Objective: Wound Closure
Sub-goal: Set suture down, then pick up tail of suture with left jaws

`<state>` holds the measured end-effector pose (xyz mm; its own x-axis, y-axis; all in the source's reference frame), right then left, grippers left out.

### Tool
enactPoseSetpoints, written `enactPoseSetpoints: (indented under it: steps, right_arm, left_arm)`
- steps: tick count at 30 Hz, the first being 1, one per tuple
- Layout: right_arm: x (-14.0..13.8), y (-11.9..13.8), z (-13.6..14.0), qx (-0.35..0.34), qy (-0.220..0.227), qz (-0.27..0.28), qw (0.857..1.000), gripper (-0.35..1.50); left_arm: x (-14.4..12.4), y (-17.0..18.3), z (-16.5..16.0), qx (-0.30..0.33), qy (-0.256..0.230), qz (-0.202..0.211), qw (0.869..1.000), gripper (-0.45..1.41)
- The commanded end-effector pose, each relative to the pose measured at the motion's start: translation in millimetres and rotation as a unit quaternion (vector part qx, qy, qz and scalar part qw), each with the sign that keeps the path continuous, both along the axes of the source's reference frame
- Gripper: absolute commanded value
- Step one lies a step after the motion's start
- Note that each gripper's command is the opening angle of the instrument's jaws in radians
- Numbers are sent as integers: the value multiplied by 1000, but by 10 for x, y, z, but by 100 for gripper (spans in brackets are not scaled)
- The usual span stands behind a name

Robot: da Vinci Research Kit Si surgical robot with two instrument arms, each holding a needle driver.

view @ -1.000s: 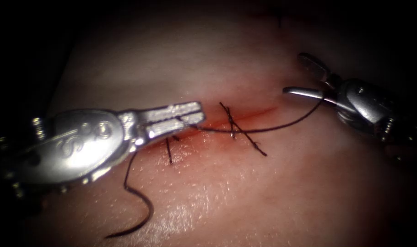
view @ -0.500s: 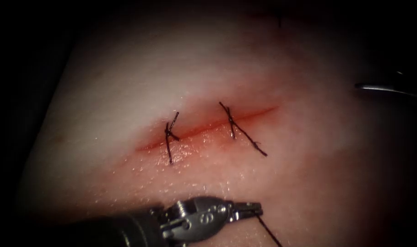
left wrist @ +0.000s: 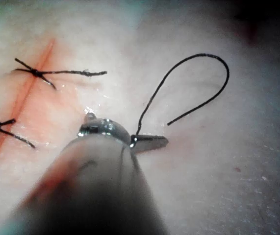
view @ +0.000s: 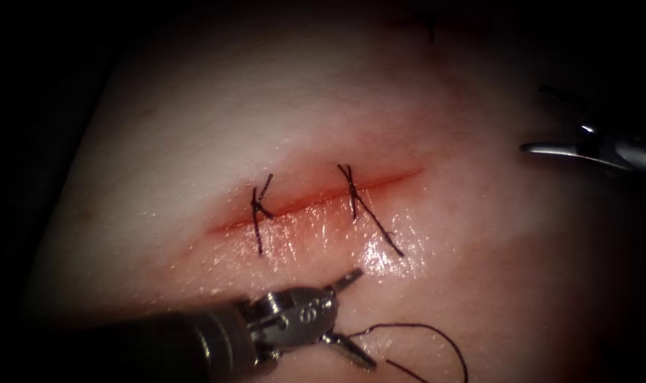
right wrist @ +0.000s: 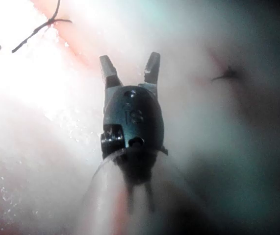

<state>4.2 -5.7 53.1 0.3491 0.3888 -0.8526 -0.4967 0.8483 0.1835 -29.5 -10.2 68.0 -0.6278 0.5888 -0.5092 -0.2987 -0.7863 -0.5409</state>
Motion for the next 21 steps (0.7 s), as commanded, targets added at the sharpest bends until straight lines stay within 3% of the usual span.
enactPoseSetpoints:
  steps: [1,5,6,7,9,10,12,15,21]
  right_arm:
    - [9,-2,7,1,-2,-5,1000,137]
    - [10,-5,11,9,2,-2,1000,136]
    - [10,-5,11,9,2,-2,1000,136]
    - [11,-8,13,10,7,-4,1000,134]
    - [12,-12,15,8,25,-19,999,124]
    - [12,-18,17,8,59,-48,997,97]
    - [13,-21,18,6,69,-57,996,82]
    - [13,-25,19,4,75,-62,995,63]
    - [18,-27,18,6,71,-62,996,75]
  left_arm:
    - [7,2,-11,1,3,2,1000,99]
    - [16,26,-64,-29,-1,-3,1000,94]
    - [16,26,-64,-29,-1,-3,1000,94]
    - [11,41,-89,-63,-21,-20,998,81]
    - [3,54,-109,-91,-39,-31,995,62]
    - [-7,69,-126,-119,-49,-36,991,20]
    - [-19,84,-135,-146,-52,-30,987,9]
    - [-32,96,-134,-188,-46,-16,981,7]
    - [-48,101,-80,-273,2,32,961,19]
